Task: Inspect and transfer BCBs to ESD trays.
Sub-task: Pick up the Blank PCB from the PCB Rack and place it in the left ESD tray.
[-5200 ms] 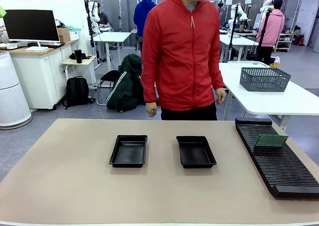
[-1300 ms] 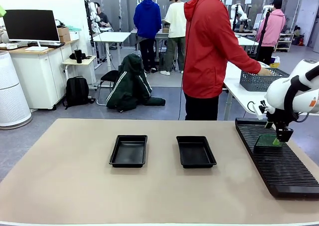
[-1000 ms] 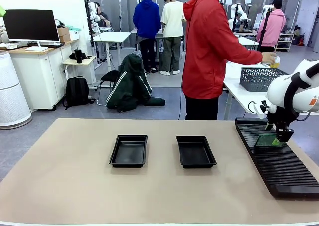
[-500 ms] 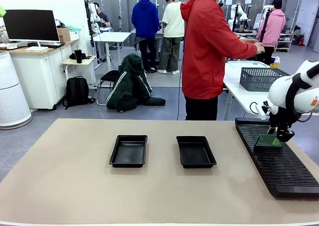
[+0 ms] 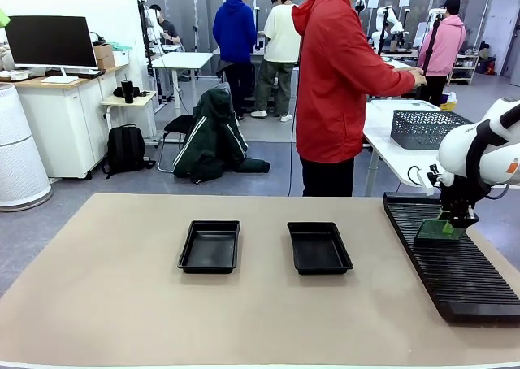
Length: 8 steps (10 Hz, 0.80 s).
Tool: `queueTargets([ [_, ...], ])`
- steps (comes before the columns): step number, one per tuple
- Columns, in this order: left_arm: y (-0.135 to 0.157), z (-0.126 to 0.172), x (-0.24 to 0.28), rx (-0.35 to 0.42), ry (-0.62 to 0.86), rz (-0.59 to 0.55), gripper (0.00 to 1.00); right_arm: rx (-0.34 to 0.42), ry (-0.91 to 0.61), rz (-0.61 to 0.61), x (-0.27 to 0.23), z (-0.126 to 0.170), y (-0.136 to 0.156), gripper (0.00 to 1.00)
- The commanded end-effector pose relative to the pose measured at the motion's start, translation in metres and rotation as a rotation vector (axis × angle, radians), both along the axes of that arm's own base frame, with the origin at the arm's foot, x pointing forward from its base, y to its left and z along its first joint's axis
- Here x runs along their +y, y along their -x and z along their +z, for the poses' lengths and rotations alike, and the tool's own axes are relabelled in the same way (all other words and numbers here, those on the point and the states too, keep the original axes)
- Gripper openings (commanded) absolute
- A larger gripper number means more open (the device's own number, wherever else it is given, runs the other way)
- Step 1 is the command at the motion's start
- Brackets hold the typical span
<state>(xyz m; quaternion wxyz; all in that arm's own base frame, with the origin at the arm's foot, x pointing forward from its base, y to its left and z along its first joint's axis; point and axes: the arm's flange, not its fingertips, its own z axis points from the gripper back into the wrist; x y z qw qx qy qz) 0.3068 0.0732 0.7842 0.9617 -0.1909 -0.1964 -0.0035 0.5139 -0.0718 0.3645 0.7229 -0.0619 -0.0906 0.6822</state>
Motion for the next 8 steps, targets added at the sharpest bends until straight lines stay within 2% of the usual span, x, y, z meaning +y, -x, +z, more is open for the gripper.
queueTargets([
  [1,0.0012,-0.0014,0.0008,0.0,0.002,0.001,1.0,-0.025,-0.011,0.017,-0.0048,-0.0035,0.0011,0.3],
  [6,0.0012,-0.0014,0.0008,0.0,0.002,0.001,1.0,-0.022,-0.014,0.005,-0.0074,-0.0052,-0.0002,0.05],
  [8,0.0012,-0.0014,0.0008,0.0,0.002,0.001,1.0,-0.02,-0.016,0.006,-0.0067,-0.0041,-0.0004,0.0],
])
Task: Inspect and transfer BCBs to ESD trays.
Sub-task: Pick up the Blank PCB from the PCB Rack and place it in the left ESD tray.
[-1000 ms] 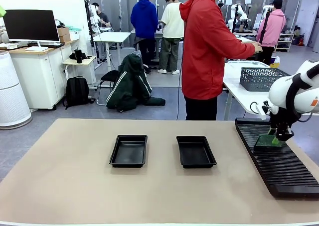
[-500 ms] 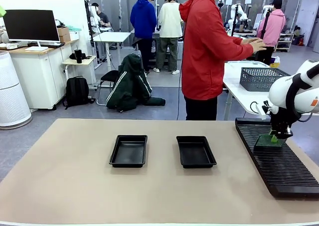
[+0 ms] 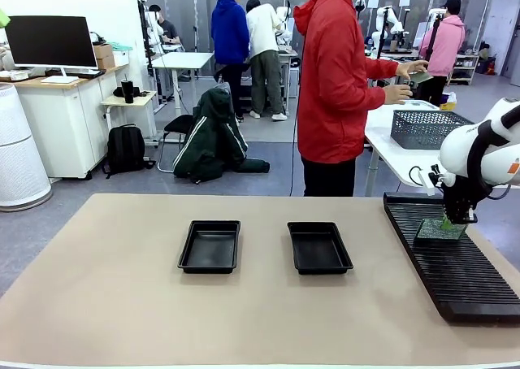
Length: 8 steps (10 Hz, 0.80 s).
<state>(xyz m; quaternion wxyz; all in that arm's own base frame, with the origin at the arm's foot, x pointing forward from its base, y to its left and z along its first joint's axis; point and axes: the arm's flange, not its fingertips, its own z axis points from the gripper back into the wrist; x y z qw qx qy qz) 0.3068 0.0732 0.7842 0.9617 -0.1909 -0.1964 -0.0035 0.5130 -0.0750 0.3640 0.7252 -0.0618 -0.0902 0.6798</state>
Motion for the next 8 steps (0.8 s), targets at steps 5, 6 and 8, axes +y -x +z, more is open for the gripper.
queueTargets([
  [5,0.0012,-0.0014,0.0008,0.0,0.002,0.001,1.0,0.0,0.0,0.0,0.0,0.0,0.0,0.0],
  [6,0.0012,-0.0014,0.0008,0.0,0.002,0.001,1.0,0.0,0.0,0.0,0.0,0.0,0.0,0.0],
  [8,0.0012,-0.0014,0.0008,0.0,0.002,0.001,1.0,0.0,0.0,0.0,0.0,0.0,0.0,0.0],
])
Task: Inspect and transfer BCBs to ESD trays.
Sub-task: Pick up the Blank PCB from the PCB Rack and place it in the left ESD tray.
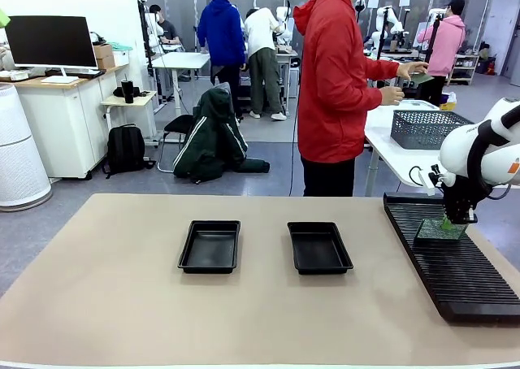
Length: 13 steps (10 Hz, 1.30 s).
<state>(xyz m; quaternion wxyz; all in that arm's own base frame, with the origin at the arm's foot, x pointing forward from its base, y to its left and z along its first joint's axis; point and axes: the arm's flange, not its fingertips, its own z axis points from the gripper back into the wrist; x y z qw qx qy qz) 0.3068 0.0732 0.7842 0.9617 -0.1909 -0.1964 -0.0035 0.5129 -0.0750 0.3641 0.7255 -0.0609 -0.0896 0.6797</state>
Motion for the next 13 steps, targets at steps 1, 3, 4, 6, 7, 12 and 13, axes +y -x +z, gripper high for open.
queueTargets([
  [1,0.001,-0.001,0.001,0.0,0.002,0.001,1.0,-0.002,0.001,0.0,0.0,0.0,0.0,0.0],
  [3,0.001,-0.001,0.001,0.0,0.002,0.001,1.0,-0.002,0.001,0.0,0.0,0.0,0.0,0.0],
  [4,0.001,-0.001,0.001,0.0,0.002,0.001,1.0,0.0,0.0,0.0,0.0,0.0,0.0,0.02],
  [6,0.001,-0.001,0.001,0.0,0.002,0.001,1.0,-0.022,0.013,-0.024,0.001,0.044,0.011,0.02],
  [7,0.001,-0.001,0.001,0.0,0.002,0.001,1.0,-0.037,0.055,-0.024,0.003,0.073,0.018,0.02],
  [12,0.001,-0.001,0.001,0.0,0.002,0.001,1.0,0.007,-0.084,-0.224,-0.002,0.271,0.051,0.02],
  [13,0.001,-0.001,0.001,0.0,0.002,0.001,1.0,0.027,-0.112,-0.239,-0.008,0.302,0.059,0.02],
])
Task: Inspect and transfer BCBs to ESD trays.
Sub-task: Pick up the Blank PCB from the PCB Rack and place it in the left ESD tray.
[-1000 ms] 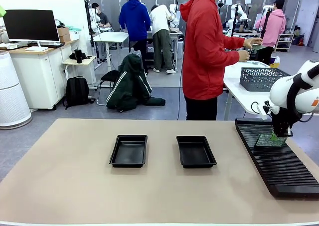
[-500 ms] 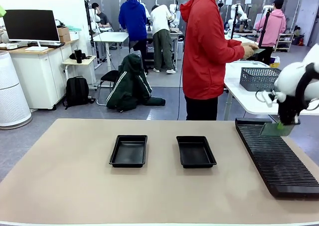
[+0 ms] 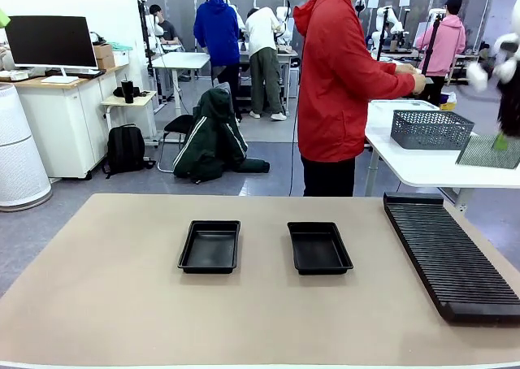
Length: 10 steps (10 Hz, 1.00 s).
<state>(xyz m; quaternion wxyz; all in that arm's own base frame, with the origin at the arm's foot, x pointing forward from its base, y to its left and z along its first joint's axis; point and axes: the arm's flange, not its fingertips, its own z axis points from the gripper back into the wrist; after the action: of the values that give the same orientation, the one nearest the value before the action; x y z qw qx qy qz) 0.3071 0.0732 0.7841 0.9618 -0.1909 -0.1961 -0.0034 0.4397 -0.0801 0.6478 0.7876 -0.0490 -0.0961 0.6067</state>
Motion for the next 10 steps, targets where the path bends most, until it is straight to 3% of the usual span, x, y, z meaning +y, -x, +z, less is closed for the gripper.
queueTargets([
  [1,0.001,-0.001,0.001,-0.001,0.002,0.001,1.0,0.02,-0.087,-0.082,-0.006,0.045,-0.009,0.02],
  [2,0.001,-0.001,0.001,-0.001,0.002,0.001,1.0,0.042,-0.138,-0.144,-0.008,0.066,-0.006,0.02],
  [4,0.001,-0.001,0.001,-0.001,0.002,0.001,1.0,0.179,-0.371,-0.31,-0.013,0.089,-0.014,0.02],
  [6,0.001,-0.001,0.001,-0.001,0.002,0.001,1.0,0.276,-0.478,-0.505,-0.015,0.089,-0.025,0.02],
  [10,0.001,-0.001,0.001,-0.001,0.002,0.001,1.0,0.431,-0.646,-0.743,-0.009,0.081,-0.028,0.02],
])
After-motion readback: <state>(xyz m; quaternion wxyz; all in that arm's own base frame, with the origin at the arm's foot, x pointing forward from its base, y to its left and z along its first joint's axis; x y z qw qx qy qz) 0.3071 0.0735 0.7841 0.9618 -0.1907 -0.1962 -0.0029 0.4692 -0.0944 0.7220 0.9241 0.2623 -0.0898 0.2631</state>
